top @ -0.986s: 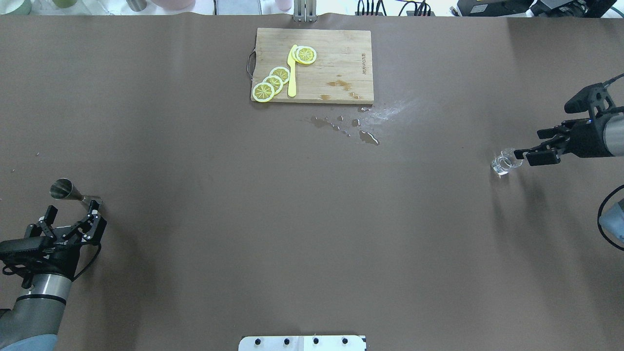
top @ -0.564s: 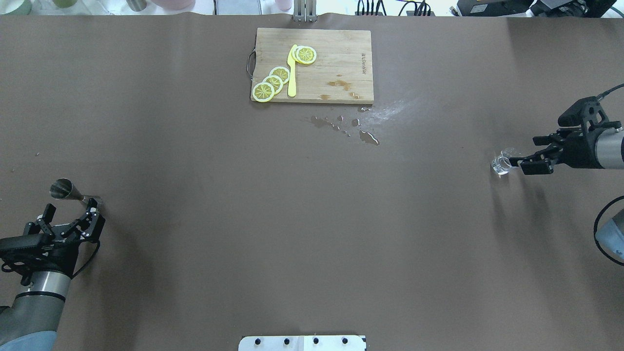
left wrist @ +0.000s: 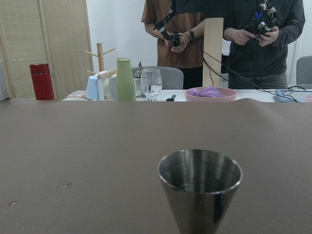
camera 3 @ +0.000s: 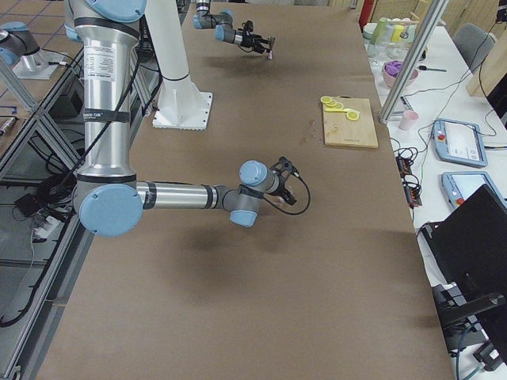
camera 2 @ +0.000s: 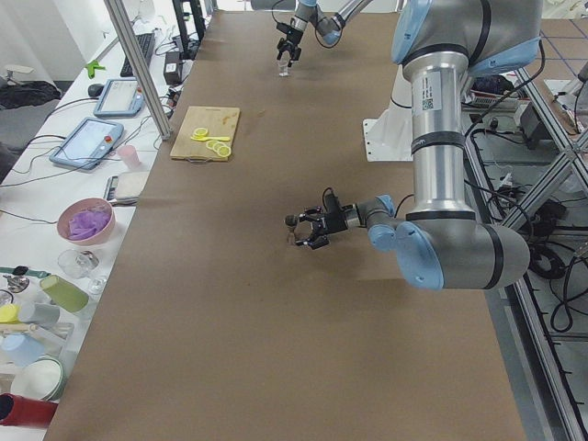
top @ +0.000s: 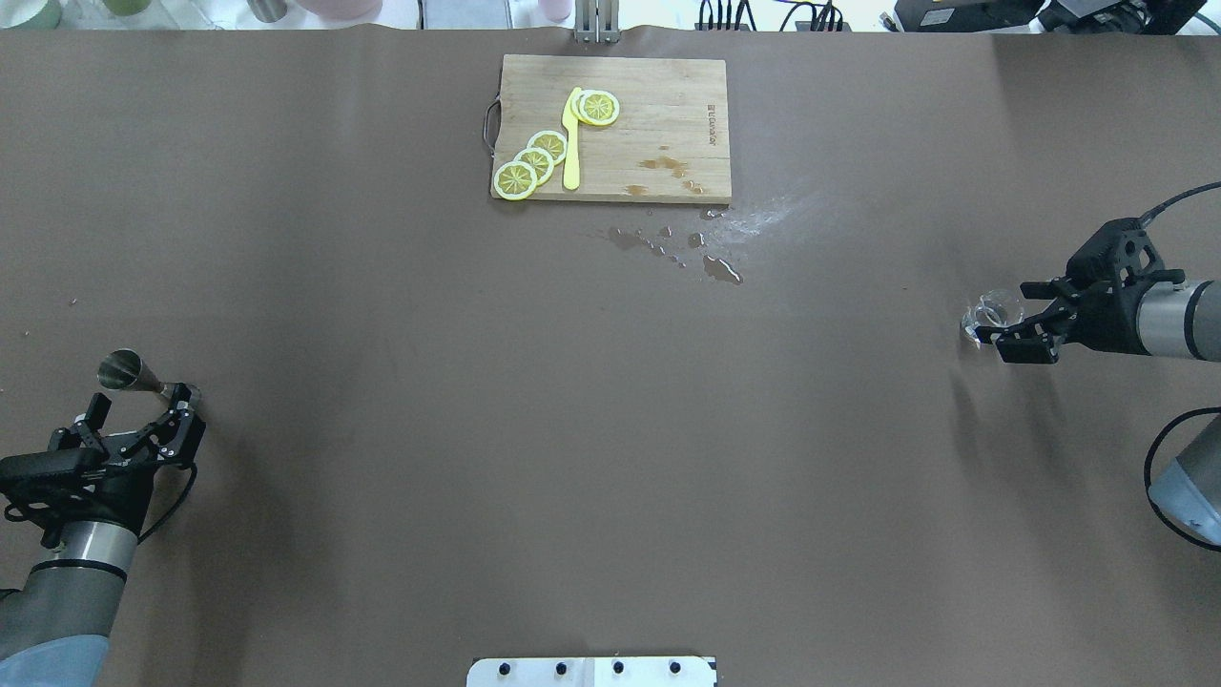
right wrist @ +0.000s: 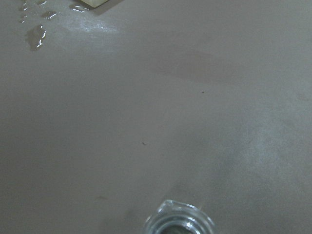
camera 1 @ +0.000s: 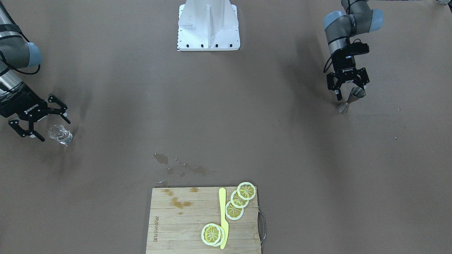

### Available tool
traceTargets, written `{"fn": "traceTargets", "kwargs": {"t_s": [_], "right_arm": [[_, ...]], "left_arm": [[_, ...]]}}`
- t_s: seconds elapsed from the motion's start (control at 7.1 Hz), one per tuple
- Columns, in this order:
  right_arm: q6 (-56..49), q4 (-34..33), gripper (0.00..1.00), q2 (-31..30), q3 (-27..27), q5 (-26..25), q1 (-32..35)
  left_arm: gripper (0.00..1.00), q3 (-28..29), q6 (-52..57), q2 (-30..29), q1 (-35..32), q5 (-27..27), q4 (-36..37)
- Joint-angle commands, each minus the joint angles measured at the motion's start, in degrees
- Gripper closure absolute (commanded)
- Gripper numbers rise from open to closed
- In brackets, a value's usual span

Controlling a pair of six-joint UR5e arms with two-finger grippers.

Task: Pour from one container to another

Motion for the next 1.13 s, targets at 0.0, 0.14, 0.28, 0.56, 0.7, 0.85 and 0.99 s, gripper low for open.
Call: {"fn": "traceTargets", "kwargs": {"t_s": [0.0,0.14,0.28,0.56,0.7,0.85,0.99], "right_arm": [[-0.18,0.88,0.01,1.01,-1.4,-1.8,-1.62],[-0.27,1.32,0.01,1.28,-1.5,-2.51,-2.06],[-0.45,1.67,0.01,0.93,-1.5,-2.43,-2.15],[-0.1,5.44,0.01,1.45,-5.26,-2.6,-2.24],[0.08,5.45,0.03,2.59,-5.62,-2.6,-2.15],[0.08,5.45,0.13,3.12,-5.54,-2.6,-2.15],[0.25,5.45,0.17,3.3,-5.45,-2.6,-2.06]], "left_arm": [[0.03,5.54,7.06,-5.32,-0.35,0.16,-7.56],[0.03,5.73,8.13,-5.17,-0.62,0.16,-9.42],[0.03,5.91,8.23,-4.38,-0.71,0.16,-10.57],[0.03,5.91,9.01,-2.1,-0.71,0.16,-13.29],[0.03,5.91,11.45,-2.0,-0.71,0.25,-15.74],[0.03,6.26,12.7,-2.09,-0.71,0.43,-16.9],[0.08,6.35,12.71,-2.26,-0.71,0.43,-17.0]]}}
